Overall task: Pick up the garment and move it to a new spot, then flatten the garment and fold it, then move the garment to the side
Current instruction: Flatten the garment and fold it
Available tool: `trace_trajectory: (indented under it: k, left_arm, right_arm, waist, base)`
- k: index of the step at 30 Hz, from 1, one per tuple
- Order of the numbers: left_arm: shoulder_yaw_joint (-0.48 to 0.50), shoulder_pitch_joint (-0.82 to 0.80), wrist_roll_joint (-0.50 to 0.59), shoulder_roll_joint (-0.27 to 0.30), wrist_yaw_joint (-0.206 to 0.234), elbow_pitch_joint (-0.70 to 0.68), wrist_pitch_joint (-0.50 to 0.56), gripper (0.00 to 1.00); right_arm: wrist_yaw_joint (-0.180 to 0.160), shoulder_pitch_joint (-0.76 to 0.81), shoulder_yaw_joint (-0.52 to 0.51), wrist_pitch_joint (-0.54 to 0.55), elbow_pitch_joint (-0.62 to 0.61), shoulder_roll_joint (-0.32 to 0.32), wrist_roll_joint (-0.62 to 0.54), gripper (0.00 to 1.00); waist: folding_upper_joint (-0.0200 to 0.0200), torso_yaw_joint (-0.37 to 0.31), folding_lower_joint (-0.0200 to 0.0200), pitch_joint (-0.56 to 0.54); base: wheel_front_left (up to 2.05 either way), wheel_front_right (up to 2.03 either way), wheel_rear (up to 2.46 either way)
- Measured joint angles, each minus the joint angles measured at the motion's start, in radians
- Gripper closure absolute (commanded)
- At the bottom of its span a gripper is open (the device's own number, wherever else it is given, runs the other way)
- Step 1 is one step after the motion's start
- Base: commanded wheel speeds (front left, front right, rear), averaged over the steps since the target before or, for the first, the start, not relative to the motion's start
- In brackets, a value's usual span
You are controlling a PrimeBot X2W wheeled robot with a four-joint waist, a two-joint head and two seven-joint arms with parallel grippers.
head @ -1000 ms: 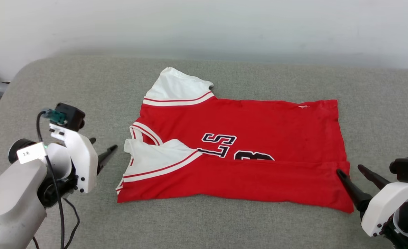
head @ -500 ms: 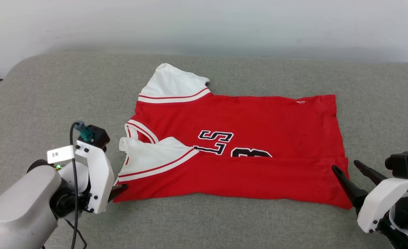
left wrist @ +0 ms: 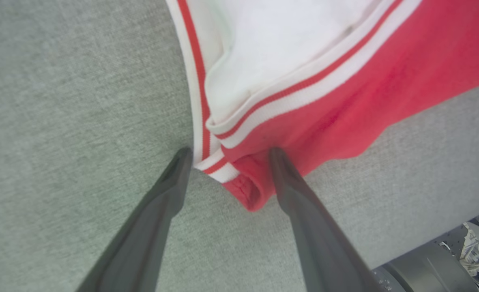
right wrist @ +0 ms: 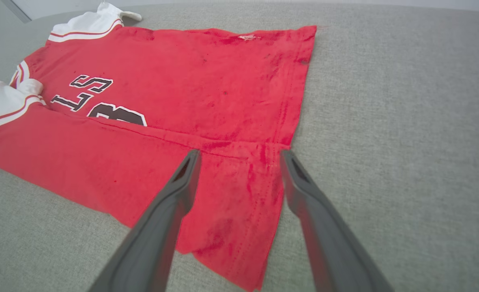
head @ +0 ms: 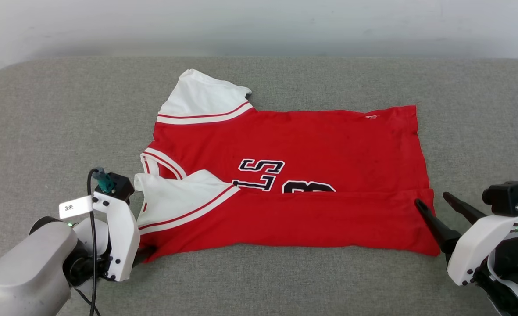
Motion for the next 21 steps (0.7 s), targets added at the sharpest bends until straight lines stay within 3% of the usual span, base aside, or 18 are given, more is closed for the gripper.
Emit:
trace_trajectory:
  k: [1,7,13,21]
  left_arm:
    - [-0.006,0.0,-0.002,0.002,0.0,-0.001,-0.009,1.0]
    - [-0.026,-0.001,-0.03,0.004,0.0,0.0,-0.071,1.0]
    - [-0.034,-0.02,-0.036,0.023,0.0,-0.028,-0.132,1.0]
    - [-0.035,-0.049,-0.037,0.048,0.0,-0.096,-0.196,1.0]
  right_arm:
    - [0.0,-0.003,0.0,0.0,0.0,-0.001,0.0,0.0]
    - [0.0,-0.042,0.026,0.03,-0.013,-0.041,-0.013,0.0]
    - [0.0,-0.1,0.063,0.133,-0.046,-0.12,-0.012,0.0]
    - [0.0,-0.151,0.154,0.448,-0.063,-0.231,0.052,0.0]
  waist:
    - [0.0,-0.001,0.0,-0.001]
    - [0.0,0.0,0.0001,-0.023]
    - [0.0,0.012,0.0002,-0.05]
    - [0.0,0.037,0.0001,-0.064]
  base:
    - [0.0,0.0,0.0]
    - [0.0,0.0,0.0]
    - [0.0,0.0,0.0]
    - [0.0,0.0,0.0]
